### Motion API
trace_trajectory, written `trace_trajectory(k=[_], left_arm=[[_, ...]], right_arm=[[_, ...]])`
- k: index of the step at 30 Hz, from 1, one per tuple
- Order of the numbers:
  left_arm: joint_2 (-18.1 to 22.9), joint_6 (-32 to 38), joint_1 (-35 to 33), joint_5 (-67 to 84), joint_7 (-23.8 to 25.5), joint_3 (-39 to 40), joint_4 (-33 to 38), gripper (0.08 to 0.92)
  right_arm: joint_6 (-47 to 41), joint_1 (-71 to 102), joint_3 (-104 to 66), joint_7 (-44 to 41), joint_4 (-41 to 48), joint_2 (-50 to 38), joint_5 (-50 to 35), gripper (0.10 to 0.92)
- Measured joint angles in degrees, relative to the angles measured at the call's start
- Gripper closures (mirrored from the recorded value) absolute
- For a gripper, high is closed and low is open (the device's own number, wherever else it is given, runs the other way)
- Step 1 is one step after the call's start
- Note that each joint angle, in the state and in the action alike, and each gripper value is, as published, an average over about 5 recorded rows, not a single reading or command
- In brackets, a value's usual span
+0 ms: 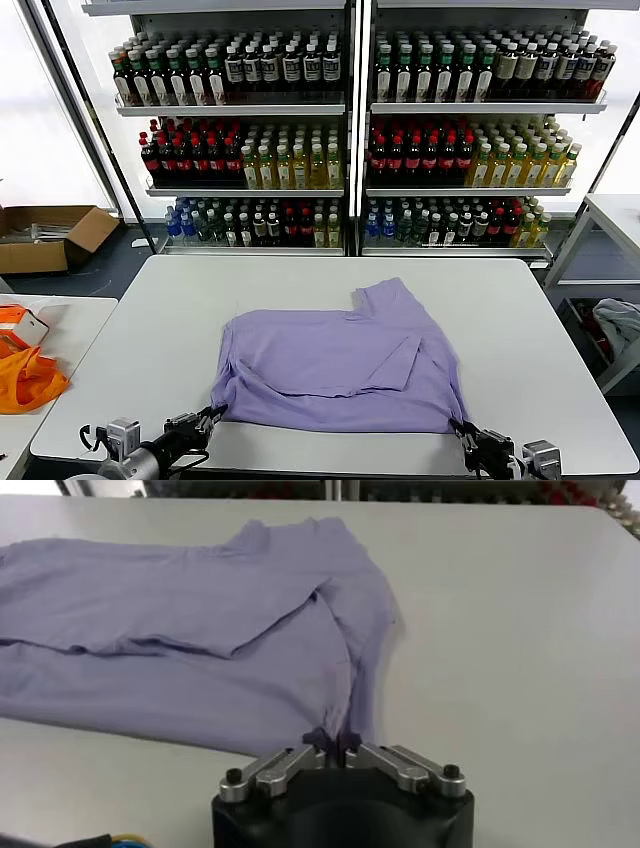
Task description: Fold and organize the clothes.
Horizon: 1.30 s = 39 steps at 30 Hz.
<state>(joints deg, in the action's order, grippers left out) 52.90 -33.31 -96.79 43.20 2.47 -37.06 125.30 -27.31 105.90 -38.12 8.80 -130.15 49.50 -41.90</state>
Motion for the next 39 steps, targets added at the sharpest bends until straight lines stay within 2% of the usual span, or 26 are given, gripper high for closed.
trace_trajectory(k=[5, 10, 15, 19, 25, 31, 39], left_arm=[[-0.9, 0.0, -1.1, 1.0, 0.7, -4.9, 2.1, 0.562], [-2.8, 0.1, 0.7, 2.1, 1.8, -7.7, 1.6, 0.414], [-5.9, 0.2, 6.7, 2.9, 4.0, -6.4, -2.9, 0.276], [-8.2, 0.2, 14.5, 3.0, 6.3, -2.2, -8.8, 0.192], [-9.5, 0.3, 28.7, 2.6, 9.4, 7.3, -19.7, 0.177], [-8.6, 0.6, 42.0, 2.1, 11.5, 17.2, -30.5, 0.177], [-5.9, 0.8, 52.8, 1.8, 12.8, 26.5, -40.8, 0.177]], right_arm=[[2.3, 0.0, -4.7, -1.6, -0.8, -1.3, -2.3, 0.542], [3.6, -5.1, -6.3, -3.6, 1.1, -4.2, -5.4, 0.403], [3.7, -16.6, -1.7, -6.5, 7.5, -6.5, -7.0, 0.26], [3.3, -30.0, 6.8, -9.2, 15.3, -6.4, -7.2, 0.209], [2.6, -50.5, 21.2, -12.6, 29.2, -3.0, -6.4, 0.203], [2.1, -67.7, 33.3, -15.4, 44.6, 3.2, -4.6, 0.203], [2.1, -80.8, 42.1, -17.4, 61.5, 10.8, -1.4, 0.203]])
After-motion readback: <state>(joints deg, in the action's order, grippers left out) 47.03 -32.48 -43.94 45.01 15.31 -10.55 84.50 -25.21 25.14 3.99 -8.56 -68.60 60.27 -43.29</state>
